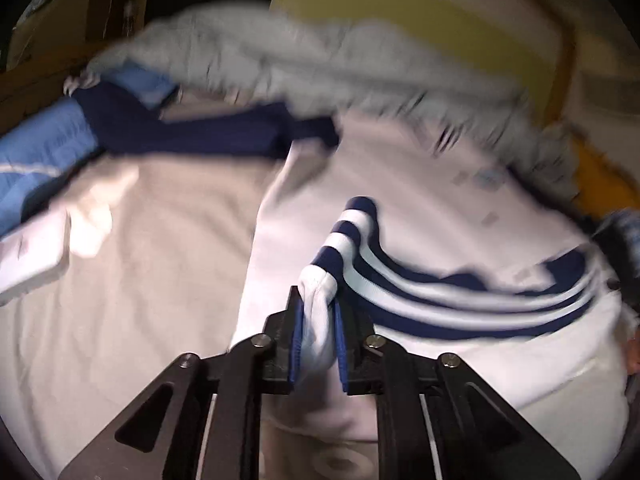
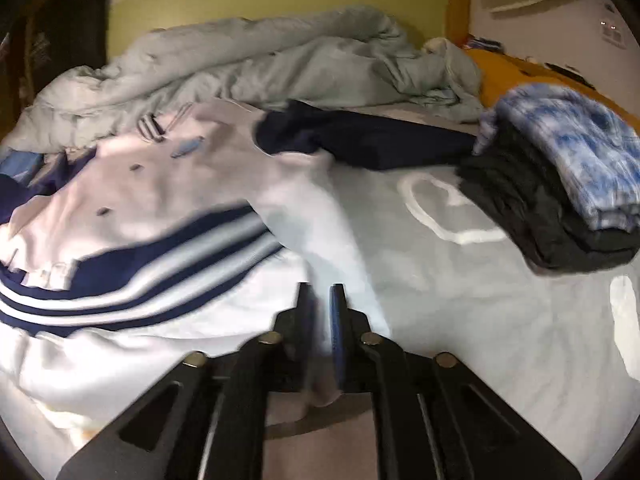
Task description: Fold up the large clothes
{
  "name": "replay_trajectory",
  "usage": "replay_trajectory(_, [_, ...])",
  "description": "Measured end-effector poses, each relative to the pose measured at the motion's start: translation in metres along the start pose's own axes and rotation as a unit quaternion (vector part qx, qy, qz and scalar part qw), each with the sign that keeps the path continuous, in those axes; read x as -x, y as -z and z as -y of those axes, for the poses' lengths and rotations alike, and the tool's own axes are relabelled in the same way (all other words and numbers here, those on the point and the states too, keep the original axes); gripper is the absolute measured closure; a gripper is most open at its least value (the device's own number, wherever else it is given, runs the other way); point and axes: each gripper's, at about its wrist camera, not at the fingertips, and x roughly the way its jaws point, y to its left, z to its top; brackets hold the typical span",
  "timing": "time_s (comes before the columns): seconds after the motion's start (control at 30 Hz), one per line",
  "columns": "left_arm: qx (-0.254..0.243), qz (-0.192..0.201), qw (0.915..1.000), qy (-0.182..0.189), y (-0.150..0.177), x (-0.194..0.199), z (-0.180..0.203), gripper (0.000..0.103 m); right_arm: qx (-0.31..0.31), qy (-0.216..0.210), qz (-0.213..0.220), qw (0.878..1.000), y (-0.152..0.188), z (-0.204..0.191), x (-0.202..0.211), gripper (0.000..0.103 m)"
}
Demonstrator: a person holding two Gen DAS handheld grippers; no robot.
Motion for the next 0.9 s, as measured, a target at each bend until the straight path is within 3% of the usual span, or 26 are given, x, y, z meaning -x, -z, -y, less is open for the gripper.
replay_trajectory(0.03, [0.012,-0.012,0.9998,0.006,0.000,-0.005,-0.003,0.086,-0.014,-0.012,0.002,1.000,0.000,0.007,0.003,0.080])
replay_trajectory(0.13, [0.039,0.002,0.9990,0.021,-0.001,0.006,-0.012,0.076,-0.031,-0.012,0.037,0.999,0.001,0.020,0.025,0.038])
replay_trajectory(0.2, [0.043,0.011,0.9990,0.010,0.005,0.024,-0.008,0.050,-0.032,-0.034,0.051,0.998,0.006,0.024,0.045,0.026])
replay_trajectory(0.23, [0.046,0.019,0.9987,0.011,0.010,0.033,-0.005,0.025,-0.037,-0.060,0.049,0.996,0.011,0.027,0.054,0.018])
replay_trajectory(0.27, [0.049,0.036,0.9980,0.019,0.018,0.047,-0.001,0.015,-0.043,-0.083,0.042,0.995,0.016,0.029,0.060,0.012])
replay_trajectory(0.33, [0.043,0.046,0.9971,0.043,0.033,0.065,0.008,0.015,-0.056,-0.135,0.019,0.989,0.029,0.030,0.068,0.008])
replay_trajectory(0.4, [0.052,0.028,0.9954,0.075,0.045,0.070,0.018,0.015,-0.066,-0.169,-0.002,0.983,0.038,0.031,0.070,0.006])
replay_trajectory(0.5, [0.097,-0.026,0.9849,0.141,0.052,0.056,0.023,0.015,-0.072,-0.190,-0.015,0.979,0.042,0.023,0.063,0.006])
replay_trajectory(0.57, [0.138,-0.055,0.9770,0.153,0.048,0.035,0.020,0.015,-0.075,-0.191,-0.030,0.978,0.042,0.014,0.052,0.006])
replay_trajectory(0.67, [0.175,-0.031,0.9721,0.153,0.038,0.021,0.011,0.015,-0.099,-0.223,-0.047,0.969,0.036,0.004,0.026,0.006])
replay_trajectory(0.73, [0.217,-0.017,0.9629,0.159,0.026,0.006,-0.002,0.015,-0.123,-0.217,-0.047,0.967,0.030,0.001,0.009,0.005])
replay_trajectory(0.8, [0.234,-0.001,0.9616,0.143,0.017,-0.002,-0.009,0.036,-0.141,-0.196,-0.041,0.970,0.020,-0.003,-0.001,0.015])
replay_trajectory(0.83, [0.232,-0.003,0.9653,0.120,0.013,-0.007,-0.012,0.073,-0.147,-0.186,-0.042,0.971,0.016,-0.003,-0.005,0.031])
replay_trajectory(0.87, [0.229,-0.009,0.9669,0.111,0.012,-0.012,-0.013,0.081,-0.154,-0.171,-0.044,0.972,0.013,-0.003,-0.010,0.051])
replay_trajectory(0.9, [0.238,-0.006,0.9636,0.121,0.013,-0.012,-0.017,0.085,-0.155,-0.163,-0.046,0.973,0.011,-0.003,-0.014,0.062])
